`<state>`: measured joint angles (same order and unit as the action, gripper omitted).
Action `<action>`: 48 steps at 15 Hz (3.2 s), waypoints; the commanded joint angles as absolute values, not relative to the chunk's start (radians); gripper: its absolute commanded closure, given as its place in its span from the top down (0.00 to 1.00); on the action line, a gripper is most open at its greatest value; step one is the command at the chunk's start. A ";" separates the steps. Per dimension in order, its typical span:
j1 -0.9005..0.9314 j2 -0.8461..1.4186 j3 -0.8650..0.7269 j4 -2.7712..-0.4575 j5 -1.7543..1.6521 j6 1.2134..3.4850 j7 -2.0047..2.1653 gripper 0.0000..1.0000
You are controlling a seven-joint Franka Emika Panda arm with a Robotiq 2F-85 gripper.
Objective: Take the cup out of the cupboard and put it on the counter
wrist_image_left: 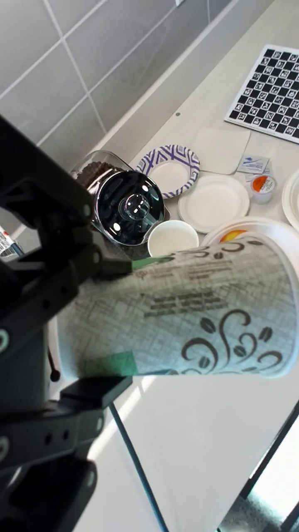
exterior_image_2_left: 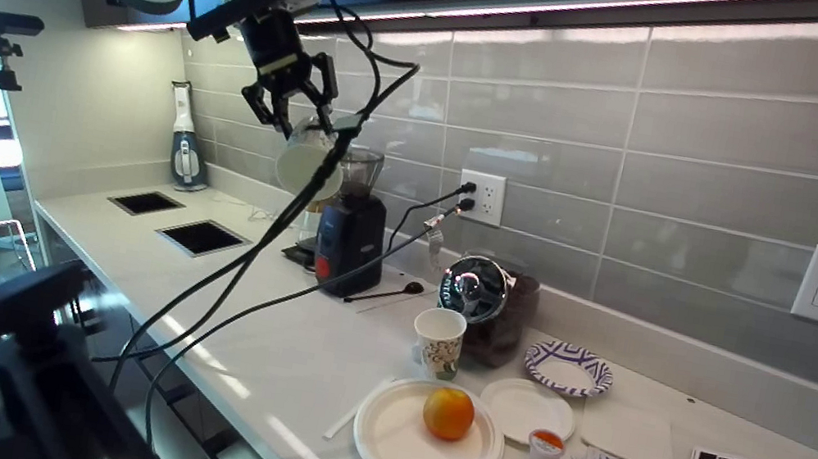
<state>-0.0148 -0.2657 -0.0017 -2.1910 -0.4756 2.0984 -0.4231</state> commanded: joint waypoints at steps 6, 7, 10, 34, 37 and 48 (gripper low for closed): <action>-0.013 -0.258 0.002 -2.323 -0.630 2.205 -0.296 0.59; -0.013 -0.257 0.000 -2.327 -0.630 2.208 -0.295 0.59; -0.013 -0.258 0.000 -2.326 -0.630 2.209 -0.294 0.59; 0.127 0.346 0.112 -2.056 -1.160 1.852 -0.304 0.34; 0.127 0.360 0.115 -2.053 -1.156 1.851 -0.321 0.34; 0.080 0.373 0.142 -2.026 -1.064 1.915 -0.433 0.34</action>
